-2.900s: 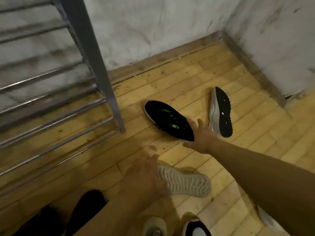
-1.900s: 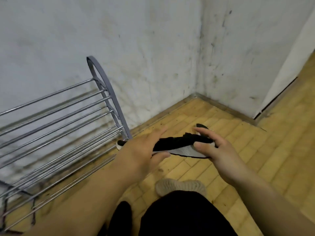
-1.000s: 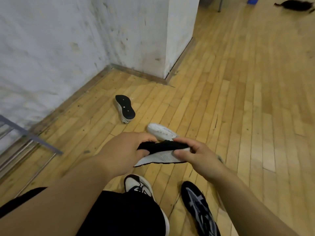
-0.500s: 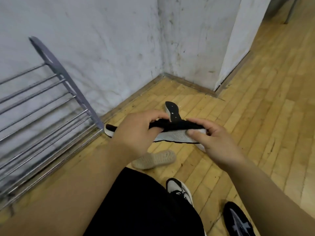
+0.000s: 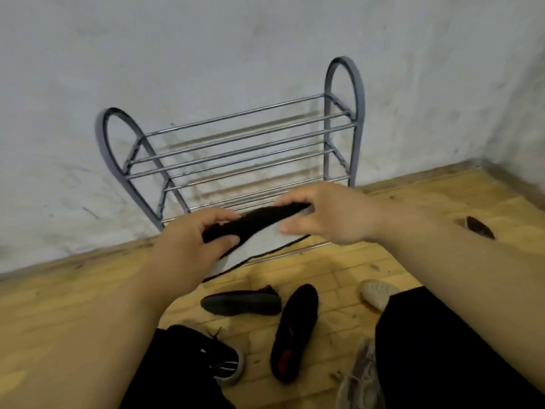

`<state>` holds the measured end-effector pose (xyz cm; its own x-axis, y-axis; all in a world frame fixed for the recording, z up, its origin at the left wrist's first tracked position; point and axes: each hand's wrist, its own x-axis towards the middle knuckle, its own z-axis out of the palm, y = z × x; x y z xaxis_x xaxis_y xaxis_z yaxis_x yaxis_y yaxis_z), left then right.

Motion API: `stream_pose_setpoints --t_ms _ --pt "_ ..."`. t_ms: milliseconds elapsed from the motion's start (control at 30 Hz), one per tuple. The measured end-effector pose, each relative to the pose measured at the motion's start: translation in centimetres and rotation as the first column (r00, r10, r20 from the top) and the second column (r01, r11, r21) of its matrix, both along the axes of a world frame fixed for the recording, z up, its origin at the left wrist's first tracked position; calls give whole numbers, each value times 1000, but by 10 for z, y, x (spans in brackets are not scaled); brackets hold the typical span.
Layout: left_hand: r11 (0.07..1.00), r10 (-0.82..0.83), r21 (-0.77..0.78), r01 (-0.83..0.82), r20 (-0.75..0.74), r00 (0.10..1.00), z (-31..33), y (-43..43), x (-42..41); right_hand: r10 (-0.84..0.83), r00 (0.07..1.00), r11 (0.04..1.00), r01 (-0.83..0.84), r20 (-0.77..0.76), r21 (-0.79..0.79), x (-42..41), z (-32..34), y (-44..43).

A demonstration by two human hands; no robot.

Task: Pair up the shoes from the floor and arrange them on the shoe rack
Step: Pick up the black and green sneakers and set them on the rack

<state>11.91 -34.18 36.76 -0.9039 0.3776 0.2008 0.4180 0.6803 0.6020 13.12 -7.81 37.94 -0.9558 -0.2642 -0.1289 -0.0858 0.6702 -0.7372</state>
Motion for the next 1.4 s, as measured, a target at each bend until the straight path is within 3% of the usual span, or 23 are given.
stream_pose_setpoints --t_ms 100,200,333,700,900,1033,1233,1400 --pt "997 14 -71 -15 -7 1000 -4 -21 -5 16 998 992 -7 68 -127 -1 -28 -20" --pt "998 -7 -67 10 36 999 -7 -28 -10 57 997 995 -53 51 -91 0 -35 -17" --pt "985 -58 -154 80 143 988 -18 -33 -12 1 998 996 5 70 -94 -7 -42 -24" --pt "996 46 -81 -34 150 988 5 -53 -13 32 999 992 -28 24 -123 -7 -54 -62" --pt "995 12 -98 6 173 985 0 -62 -2 117 980 993 -111 159 -48 0 -64 -65" --pt "1000 6 -26 -2 153 988 -3 -64 0 124 971 992 -119 207 -37 -1 -70 -67" --pt "992 -52 -98 73 205 977 10 -71 -4 162 973 985 -151 165 -77 2 -66 -75" --pt "998 -45 -43 56 240 970 9 -94 4 181 973 980 -167 146 -106 11 -63 -84"
